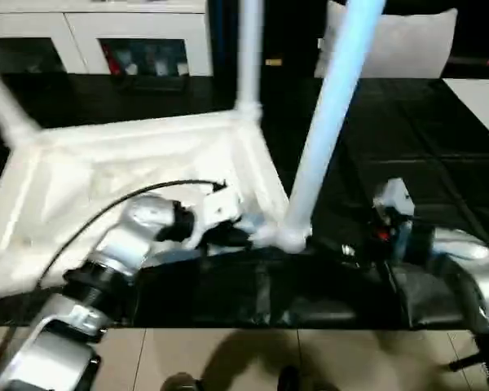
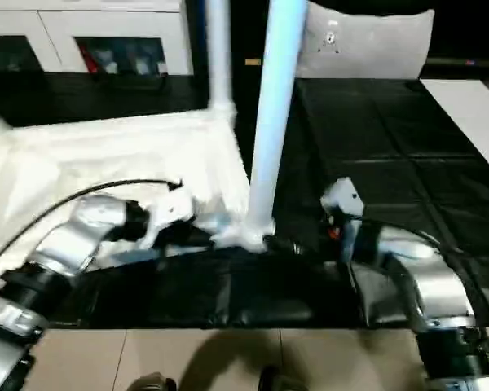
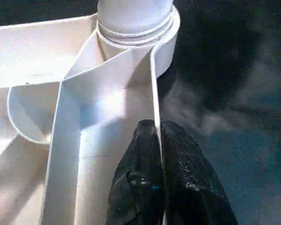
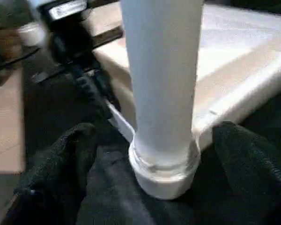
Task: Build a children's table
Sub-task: Rotate leg to tighten
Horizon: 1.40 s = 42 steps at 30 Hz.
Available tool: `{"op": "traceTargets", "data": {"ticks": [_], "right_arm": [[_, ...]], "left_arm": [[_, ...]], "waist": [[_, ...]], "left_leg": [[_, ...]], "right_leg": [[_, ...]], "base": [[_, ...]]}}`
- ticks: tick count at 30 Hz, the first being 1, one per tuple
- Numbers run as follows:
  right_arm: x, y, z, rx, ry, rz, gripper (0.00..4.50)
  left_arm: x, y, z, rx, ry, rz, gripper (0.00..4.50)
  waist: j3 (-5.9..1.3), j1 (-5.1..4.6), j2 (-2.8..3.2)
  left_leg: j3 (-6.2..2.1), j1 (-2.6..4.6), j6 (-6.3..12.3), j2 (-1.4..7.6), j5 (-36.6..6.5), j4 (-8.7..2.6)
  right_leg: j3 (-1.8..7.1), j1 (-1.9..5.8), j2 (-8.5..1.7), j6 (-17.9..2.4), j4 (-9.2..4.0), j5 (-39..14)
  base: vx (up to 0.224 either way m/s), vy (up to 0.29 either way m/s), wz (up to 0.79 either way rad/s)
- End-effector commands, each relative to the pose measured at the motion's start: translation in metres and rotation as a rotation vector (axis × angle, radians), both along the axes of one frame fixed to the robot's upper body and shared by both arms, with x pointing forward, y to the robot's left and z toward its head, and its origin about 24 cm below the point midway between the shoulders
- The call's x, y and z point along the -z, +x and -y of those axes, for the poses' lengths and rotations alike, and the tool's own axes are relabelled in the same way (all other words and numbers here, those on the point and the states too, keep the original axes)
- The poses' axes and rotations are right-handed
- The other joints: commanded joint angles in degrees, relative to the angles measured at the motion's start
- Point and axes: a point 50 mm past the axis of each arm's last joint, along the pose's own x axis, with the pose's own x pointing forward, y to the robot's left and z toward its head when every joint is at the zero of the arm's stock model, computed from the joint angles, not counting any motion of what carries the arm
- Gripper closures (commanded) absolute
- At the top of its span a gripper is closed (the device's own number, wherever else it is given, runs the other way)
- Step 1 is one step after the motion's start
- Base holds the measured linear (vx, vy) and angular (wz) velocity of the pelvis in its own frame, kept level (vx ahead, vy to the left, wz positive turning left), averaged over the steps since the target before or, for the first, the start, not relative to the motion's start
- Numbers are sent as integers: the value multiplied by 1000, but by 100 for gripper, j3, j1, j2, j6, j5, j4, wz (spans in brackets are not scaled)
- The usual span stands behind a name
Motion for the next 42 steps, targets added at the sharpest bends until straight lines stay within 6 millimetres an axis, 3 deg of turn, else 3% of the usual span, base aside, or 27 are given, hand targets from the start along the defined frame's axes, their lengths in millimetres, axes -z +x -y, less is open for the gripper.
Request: {"op": "traceTargets", "data": {"ticks": [1, 8, 18, 23, 32, 34, 36, 37, 38, 39, 40, 41, 42], "right_arm": [[-4, 0, -4, -67, -14, 1, 56], [-3, -1, -11, -156, -25, -22, 106], [-2, -8, -17, -265, -8, -84, 191], [-1, -10, -18, -281, 3, -103, 237], [5, -15, -32, -185, 74, -161, 250], [9, -4, -41, -15, 57, -131, 250], [11, 3, -45, 76, 53, -124, 251], [12, 7, -47, 126, 53, -124, 251], [13, 14, -51, 204, 57, -124, 252], [14, 18, -53, 250, 60, -126, 252], [15, 27, -58, 351, 62, -117, 252], [15, 30, -60, 387, 63, -114, 252], [16, 35, -64, 447, 71, -112, 253]], "left_arm": [[-4, -5, 11, 151, 38, 0, 450], [-7, -8, 10, 273, 82, -10, 450], [-10, -5, 10, 318, 87, -8, 450], [-9, -4, 9, 306, 77, -15, 450], [-7, -3, 13, 148, -9, -41, 450], [-9, 0, 21, 35, -62, -37, 450], [-11, 1, 26, -19, -96, -41, 450], [-12, 2, 28, -49, -115, -42, 450], [-14, 4, 34, -101, -145, -44, 450], [-15, 4, 37, -133, -163, -45, 450], [-16, 6, 43, -192, -190, -46, 450], [-17, 6, 45, -213, -198, -46, 450], [-17, 8, 49, -251, -211, -46, 450]], "waist": [[-457, -19, -52], [-467, 74, -59], [-461, 78, -70], [-456, 85, -82], [-445, 72, -60], [-413, 37, -44], [-352, -61, -27], [-345, -102, -18], [-333, -219, 2], [-332, -266, 61], [-330, -405, 162], [-327, -390, 210], [-286, -431, 130]], "left_leg": [[128, -5, 625, 42, -1030, -392], [138, -4, 592, 62, -898, -394], [150, -16, 577, 44, -841, -390], [151, -7, 554, 47, -880, -393], [147, -9, 479, 45, -884, -402], [142, 2, 380, 22, -1031, -403], [134, 88, 268, -49, -1513, -358], [125, 110, 258, -42, -1627, -354], [81, 91, 247, -13, -1861, -365], [52, 116, 228, 42, -2051, -377], [-189, -99, 247, 415, -2834, -645], [-292, -129, 217, 617, -3244, -796], [-302, 23, 137, 667, -3669, -903]], "right_leg": [[232, 461, -274, -345, -441, -2894], [264, 466, -290, -455, -386, -2746], [255, 474, -275, -412, -400, -2782], [248, 467, -275, -354, -419, -2889], [246, 463, -274, -335, -423, -2919], [201, 457, -268, -224, -477, -3214], [40, 427, -260, 171, -670, -3977], [0, 429, -257, 238, -712, -4046], [-113, 487, -234, 350, -768, -4040], [-169, 513, -238, 370, -784, -4006], [-96, 778, -251, 305, -325, -3208], [97, 836, -282, 150, 107, -2612], [398, 660, -318, -184, 316, -1597]], "base": [[0, 0, 0], [0, 0, 0], [0, 0, 0], [0, 0, 0], [0, 0, 0], [0, 0, 0], [0, 0, 0], [0, 0, 0], [0, 0, 0], [0, 0, 0], [0, 0, 0], [0, 0, 0], [0, 0, 0]]}}
